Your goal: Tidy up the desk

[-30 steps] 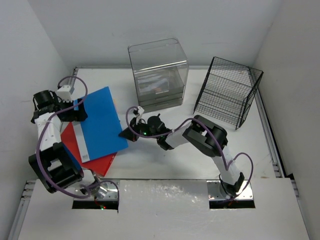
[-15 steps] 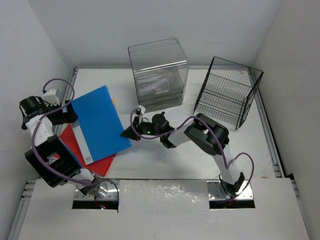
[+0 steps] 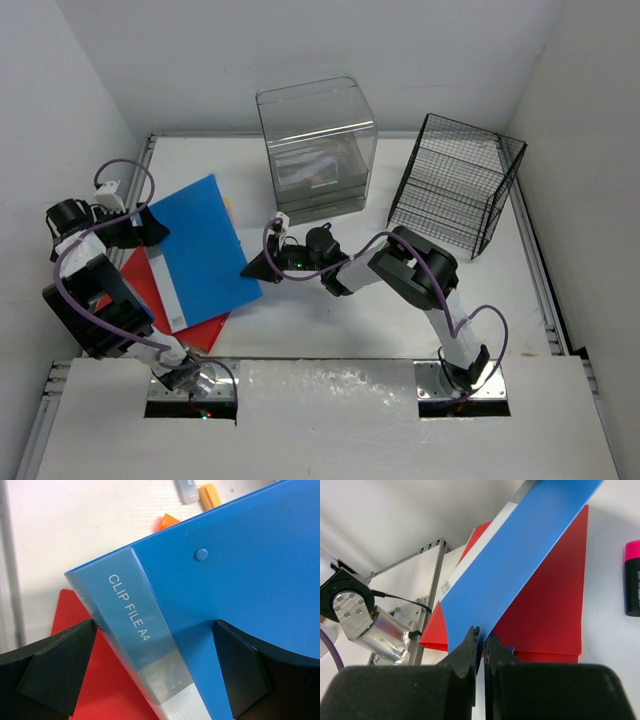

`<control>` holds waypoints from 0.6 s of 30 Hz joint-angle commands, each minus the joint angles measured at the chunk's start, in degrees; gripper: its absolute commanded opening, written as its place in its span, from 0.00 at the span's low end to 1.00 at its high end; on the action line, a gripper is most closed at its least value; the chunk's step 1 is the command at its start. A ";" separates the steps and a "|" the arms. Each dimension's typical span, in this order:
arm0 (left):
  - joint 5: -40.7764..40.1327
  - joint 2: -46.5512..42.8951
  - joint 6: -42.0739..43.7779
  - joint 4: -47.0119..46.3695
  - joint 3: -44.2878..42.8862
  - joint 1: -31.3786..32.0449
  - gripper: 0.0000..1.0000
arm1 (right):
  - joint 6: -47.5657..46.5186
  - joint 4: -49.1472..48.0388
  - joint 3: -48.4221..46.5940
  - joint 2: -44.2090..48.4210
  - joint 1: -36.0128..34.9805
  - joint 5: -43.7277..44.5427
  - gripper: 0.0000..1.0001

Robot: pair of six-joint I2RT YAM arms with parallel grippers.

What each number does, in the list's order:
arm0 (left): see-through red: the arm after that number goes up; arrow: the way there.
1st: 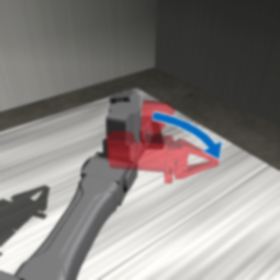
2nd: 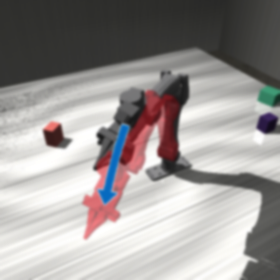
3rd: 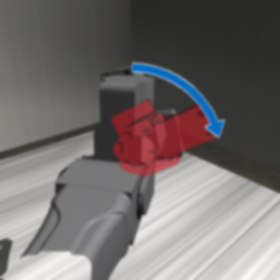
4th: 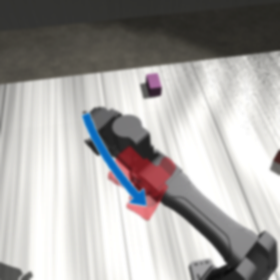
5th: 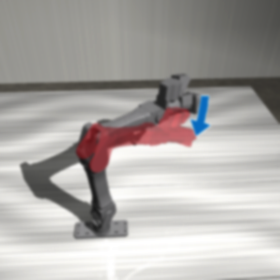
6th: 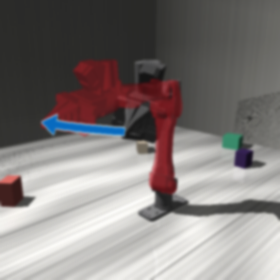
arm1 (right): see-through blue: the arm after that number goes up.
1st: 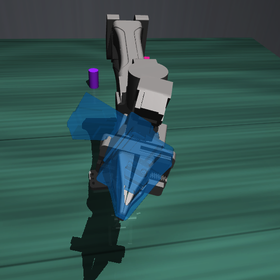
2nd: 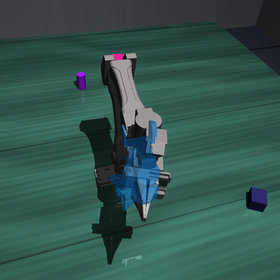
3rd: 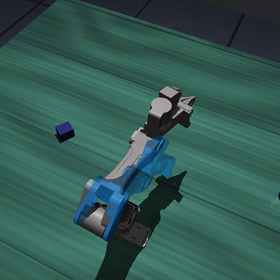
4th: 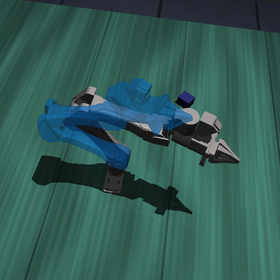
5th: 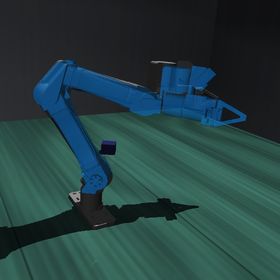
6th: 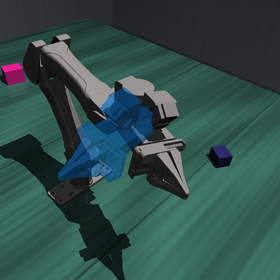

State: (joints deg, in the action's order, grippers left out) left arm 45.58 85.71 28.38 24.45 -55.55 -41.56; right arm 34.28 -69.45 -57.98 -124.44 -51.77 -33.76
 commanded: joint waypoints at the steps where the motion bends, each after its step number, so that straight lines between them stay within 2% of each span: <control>1: 5.13 2.78 0.96 -2.22 -1.22 -0.19 1.00 | -2.47 -10.35 -1.00 0.25 -0.26 -4.65 0.00; 6: 10.57 5.43 5.71 3.58 -3.68 -1.68 0.99 | -2.64 -10.97 -0.73 0.25 -0.18 -5.26 0.00; 10: 15.14 6.92 12.65 11.13 -5.97 -2.47 0.94 | -2.38 -11.58 -1.26 -0.45 -0.18 -6.41 0.00; 15: 11.81 6.22 11.96 10.54 -6.59 -3.43 0.96 | -0.97 -14.65 -0.74 -0.45 0.44 -6.67 0.00; 18: 13.91 7.62 15.62 14.63 -8.07 -5.71 0.97 | -0.01 -16.59 -0.21 -0.45 0.70 -7.02 0.00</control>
State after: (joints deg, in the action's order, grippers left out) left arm 55.46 92.97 39.16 35.11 -60.62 -44.80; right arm 35.24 -72.01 -57.98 -124.57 -51.33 -37.78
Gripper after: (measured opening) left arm 0.968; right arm 0.003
